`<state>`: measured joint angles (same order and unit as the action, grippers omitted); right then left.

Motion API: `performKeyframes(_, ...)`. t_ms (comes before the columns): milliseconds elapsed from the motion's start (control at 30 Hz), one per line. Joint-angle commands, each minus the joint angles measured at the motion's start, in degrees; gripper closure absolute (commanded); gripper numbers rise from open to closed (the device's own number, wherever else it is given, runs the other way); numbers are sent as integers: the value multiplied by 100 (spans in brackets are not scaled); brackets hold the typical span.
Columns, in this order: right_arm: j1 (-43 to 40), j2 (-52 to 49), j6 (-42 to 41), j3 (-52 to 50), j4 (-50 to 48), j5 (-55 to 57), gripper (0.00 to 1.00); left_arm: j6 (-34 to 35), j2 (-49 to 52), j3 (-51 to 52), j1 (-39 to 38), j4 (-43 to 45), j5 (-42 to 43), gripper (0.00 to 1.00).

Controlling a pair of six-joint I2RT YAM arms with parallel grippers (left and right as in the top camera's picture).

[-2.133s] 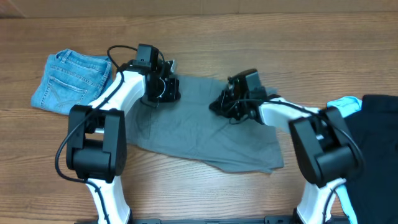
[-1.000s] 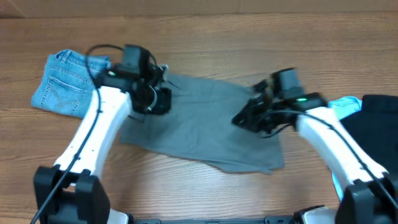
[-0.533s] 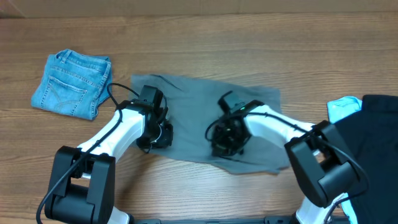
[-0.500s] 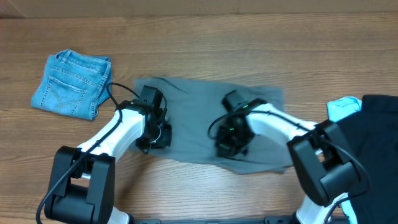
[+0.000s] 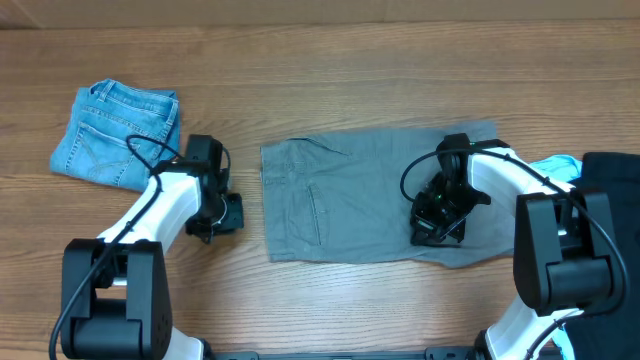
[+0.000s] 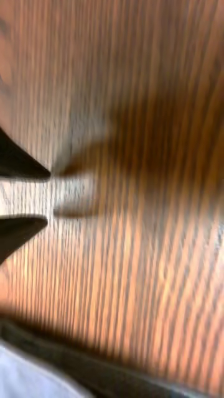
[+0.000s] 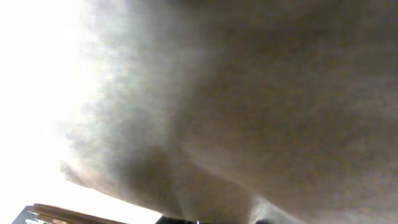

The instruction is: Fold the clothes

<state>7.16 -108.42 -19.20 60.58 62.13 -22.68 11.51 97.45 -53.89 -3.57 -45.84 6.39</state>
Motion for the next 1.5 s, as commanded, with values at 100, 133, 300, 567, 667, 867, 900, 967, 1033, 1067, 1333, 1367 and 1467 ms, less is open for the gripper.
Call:
performKeyframes(100,-11,166,295,111,-26,4,96,-529,-7,57,-39,597,2599,39)
performKeyframes(133,-11,166,295,111,-26,4,96,-496,-4,70,-70,658,2599,35)
performKeyframes(300,-11,166,295,111,-26,4,96,35,232,317,-170,1056,2345,32)
performKeyframes(567,-11,166,295,111,-50,2,96,385,1342,476,-496,1943,2708,49)
performKeyframes(667,-11,166,295,111,-50,2,96,529,1589,474,-708,2164,2710,60)
performKeyframes(867,-11,208,295,131,-22,9,96,522,1421,426,-562,1873,2597,96)
performKeyframes(900,-22,291,293,173,2,9,96,498,1266,378,-444,1633,2468,96)
performKeyframes(967,-24,485,293,282,87,9,96,352,920,236,-179,1174,2225,96)
performKeyframes(1033,-24,765,293,446,177,11,96,151,448,-31,146,551,1921,96)
performKeyframes(1067,-24,931,293,540,216,11,96,57,201,-201,308,210,1720,96)
performKeyframes(1333,-22,1552,96,946,275,9,96,-686,-1257,-2273,1130,-2127,544,96)
performKeyframes(1367,-22,1552,96,946,273,9,96,-684,-1294,-2450,1102,-2236,564,96)
performKeyframes(1467,-22,1552,94,946,267,9,96,-562,-1322,-2911,868,-2433,675,96)
